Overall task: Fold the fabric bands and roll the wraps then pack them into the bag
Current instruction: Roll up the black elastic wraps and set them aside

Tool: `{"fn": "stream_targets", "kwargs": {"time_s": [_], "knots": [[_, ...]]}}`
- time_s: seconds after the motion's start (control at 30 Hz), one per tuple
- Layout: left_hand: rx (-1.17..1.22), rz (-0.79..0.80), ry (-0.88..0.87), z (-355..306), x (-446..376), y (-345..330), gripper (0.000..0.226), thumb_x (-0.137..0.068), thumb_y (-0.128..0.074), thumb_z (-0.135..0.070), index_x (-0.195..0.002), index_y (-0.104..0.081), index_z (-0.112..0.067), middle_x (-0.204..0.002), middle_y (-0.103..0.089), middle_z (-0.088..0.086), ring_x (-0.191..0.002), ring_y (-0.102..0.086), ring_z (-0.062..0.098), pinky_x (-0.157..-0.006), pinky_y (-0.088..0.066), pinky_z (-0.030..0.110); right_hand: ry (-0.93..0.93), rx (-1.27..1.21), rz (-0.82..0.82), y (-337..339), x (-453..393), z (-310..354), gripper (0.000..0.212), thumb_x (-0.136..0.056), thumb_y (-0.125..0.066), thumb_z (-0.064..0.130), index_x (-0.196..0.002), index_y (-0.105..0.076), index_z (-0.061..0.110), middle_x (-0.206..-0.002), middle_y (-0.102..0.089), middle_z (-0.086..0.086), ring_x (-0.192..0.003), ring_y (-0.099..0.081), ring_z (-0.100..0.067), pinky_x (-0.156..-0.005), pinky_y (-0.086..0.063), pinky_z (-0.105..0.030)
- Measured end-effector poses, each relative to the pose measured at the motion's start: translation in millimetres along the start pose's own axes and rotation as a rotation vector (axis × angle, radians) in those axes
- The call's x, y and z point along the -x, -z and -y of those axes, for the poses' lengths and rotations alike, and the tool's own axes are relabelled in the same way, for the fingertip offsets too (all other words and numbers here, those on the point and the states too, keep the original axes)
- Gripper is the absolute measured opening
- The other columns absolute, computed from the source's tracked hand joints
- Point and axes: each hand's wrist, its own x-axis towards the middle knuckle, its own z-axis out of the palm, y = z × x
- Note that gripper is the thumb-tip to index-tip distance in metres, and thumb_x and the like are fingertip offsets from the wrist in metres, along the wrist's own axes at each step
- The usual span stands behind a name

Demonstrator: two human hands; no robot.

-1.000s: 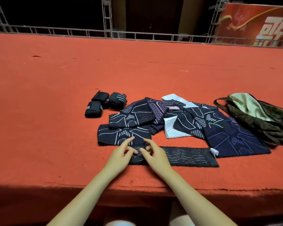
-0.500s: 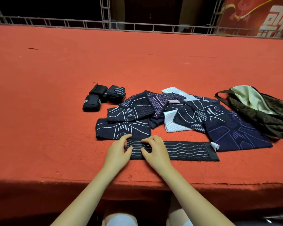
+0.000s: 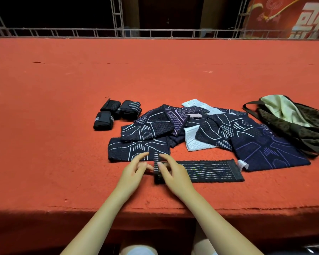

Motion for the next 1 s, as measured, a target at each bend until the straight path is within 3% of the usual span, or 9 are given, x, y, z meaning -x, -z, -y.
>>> {"fn": "stream_targets", "kwargs": {"time_s": [0.1, 0.2, 0.27, 0.4, 0.63, 0.73, 0.87, 1.0], "knots": [[-0.168, 0.092, -0.042, 2.2, -1.3, -1.9, 0.032, -0.093, -0.052, -0.008, -0.112, -0.057, -0.033, -0.089, -0.071, -0.008, -0.090, -0.063, -0.001, -0.083, -0.045, 0.015, -0.074, -0.070, -0.018, 2.9, 0.0, 1.6, 0.039, -0.094, -0.053, 0.037, -0.131, -0.048, 0.026, -0.088, -0.068, 0.008, -0.086, -0.062, -0.008, -0.081, -0.044, -0.026], [-0.312, 0.071, -0.062, 1.4, -4.7, -7.5, 0.024, -0.087, -0.061, -0.010, -0.103, -0.064, -0.028, -0.083, -0.065, -0.008, -0.082, -0.058, 0.001, -0.069, -0.041, 0.011, -0.105, -0.080, -0.104, 3.2, -1.0, -0.1, 0.038, -0.089, -0.061, 0.028, -0.126, -0.051, 0.024, -0.074, -0.061, 0.007, -0.070, -0.057, -0.006, -0.073, -0.045, -0.028], [-0.317, 0.040, -0.047, -0.2, -8.3, -13.0, 0.022, -0.084, -0.065, -0.011, -0.101, -0.064, -0.025, -0.076, -0.062, -0.007, -0.076, -0.056, 0.003, -0.068, -0.040, 0.011, -0.129, -0.061, -0.179, 5.9, -1.9, -3.1, 0.038, -0.086, -0.061, 0.018, -0.123, -0.054, 0.022, -0.066, -0.055, 0.008, -0.061, -0.051, -0.006, -0.071, -0.045, -0.033], [-0.431, 0.008, -0.035, 3.5, -13.3, -24.4, 0.030, -0.079, -0.071, -0.028, -0.104, -0.058, -0.036, -0.074, -0.062, -0.012, -0.076, -0.055, 0.007, -0.074, -0.047, 0.026, -0.174, -0.047, -0.178, 17.0, -1.0, -9.2, 0.035, -0.085, -0.062, 0.021, -0.120, -0.055, 0.025, -0.064, -0.057, 0.008, -0.059, -0.050, -0.004, -0.071, -0.045, -0.031], [-0.556, -0.049, -0.050, -3.5, -18.9, -39.5, 0.042, -0.079, -0.067, -0.046, -0.117, -0.053, -0.038, -0.073, -0.058, -0.017, -0.081, -0.049, 0.006, -0.089, -0.038, 0.031, -0.163, 0.202, -0.087, 39.1, 0.6, -19.5, 0.042, -0.081, -0.060, 0.025, -0.121, -0.053, 0.035, -0.071, -0.059, 0.011, -0.060, -0.050, -0.001, -0.063, -0.041, -0.026], [-0.558, -0.051, -0.084, -5.9, -18.5, -49.9, 0.037, -0.086, -0.060, -0.040, -0.122, -0.054, -0.034, -0.077, -0.056, -0.019, -0.081, -0.048, 0.005, -0.093, -0.036, 0.031, -0.137, 0.242, -0.097, 41.3, 6.8, -24.8, 0.045, -0.079, -0.059, 0.023, -0.122, -0.052, 0.033, -0.070, -0.054, 0.012, -0.060, -0.047, 0.001, -0.061, -0.034, -0.024], [-0.464, -0.014, -0.078, -4.7, -19.2, -51.8, 0.041, -0.083, -0.065, -0.026, -0.123, -0.055, -0.032, -0.077, -0.056, -0.016, -0.078, -0.052, 0.008, -0.090, -0.043, 0.034, -0.113, 0.193, -0.110, 40.0, 6.0, -27.9, 0.046, -0.078, -0.061, 0.020, -0.122, -0.052, 0.030, -0.071, -0.051, 0.011, -0.063, -0.046, 0.000, -0.063, -0.035, -0.023], [-0.328, -0.025, -0.026, -3.6, -18.3, -48.3, 0.040, -0.082, -0.066, -0.017, -0.118, -0.057, -0.033, -0.078, -0.058, -0.009, -0.072, -0.056, 0.007, -0.076, -0.045, 0.023, 0.008, 0.207, -0.177, 38.8, 7.2, -34.3, 0.043, -0.077, -0.063, 0.020, -0.119, -0.057, 0.023, -0.089, -0.052, 0.013, -0.086, -0.046, -0.005, -0.078, -0.037, -0.018]]}}
